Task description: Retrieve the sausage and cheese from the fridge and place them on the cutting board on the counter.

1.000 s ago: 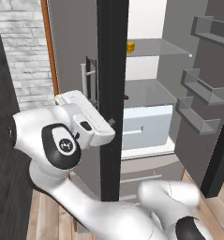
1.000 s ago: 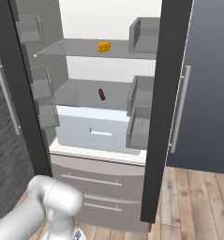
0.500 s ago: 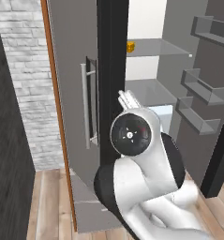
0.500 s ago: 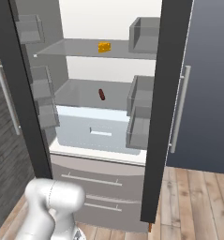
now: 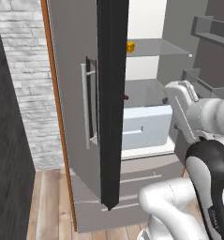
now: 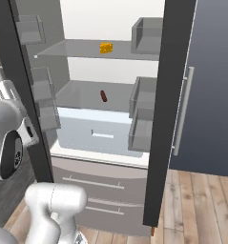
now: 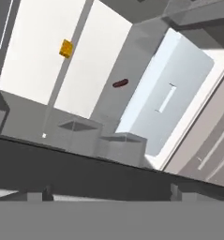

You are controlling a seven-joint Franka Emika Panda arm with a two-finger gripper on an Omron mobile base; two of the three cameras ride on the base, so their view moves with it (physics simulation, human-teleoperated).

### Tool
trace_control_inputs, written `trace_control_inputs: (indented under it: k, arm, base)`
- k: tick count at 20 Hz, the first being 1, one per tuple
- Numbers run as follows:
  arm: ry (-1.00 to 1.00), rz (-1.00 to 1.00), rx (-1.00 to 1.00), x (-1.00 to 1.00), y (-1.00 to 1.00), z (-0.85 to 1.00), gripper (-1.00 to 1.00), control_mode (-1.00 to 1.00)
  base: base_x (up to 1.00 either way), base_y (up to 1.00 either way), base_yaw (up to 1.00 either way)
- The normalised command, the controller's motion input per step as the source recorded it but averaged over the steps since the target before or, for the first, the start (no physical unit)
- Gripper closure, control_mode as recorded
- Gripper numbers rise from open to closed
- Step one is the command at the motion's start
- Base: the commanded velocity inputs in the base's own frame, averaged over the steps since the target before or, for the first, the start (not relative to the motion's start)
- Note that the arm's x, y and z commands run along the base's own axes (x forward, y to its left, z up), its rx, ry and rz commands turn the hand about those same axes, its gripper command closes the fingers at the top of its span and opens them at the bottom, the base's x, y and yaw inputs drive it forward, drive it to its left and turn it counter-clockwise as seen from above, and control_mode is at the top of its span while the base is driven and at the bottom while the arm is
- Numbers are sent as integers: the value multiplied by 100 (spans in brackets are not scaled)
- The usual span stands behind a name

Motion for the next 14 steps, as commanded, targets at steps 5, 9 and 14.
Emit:
trace_control_inputs:
  k: [5,9,14]
  arm:
    - [-2,40,32,100,-41,-2,-100,-100]
    - [-1,27,5,98,7,-37,-100,-100]
    - [0,9,0,74,30,-18,-100,-100]
  base:
    - [0,0,0]
    - [0,0,0]
    - [0,0,0]
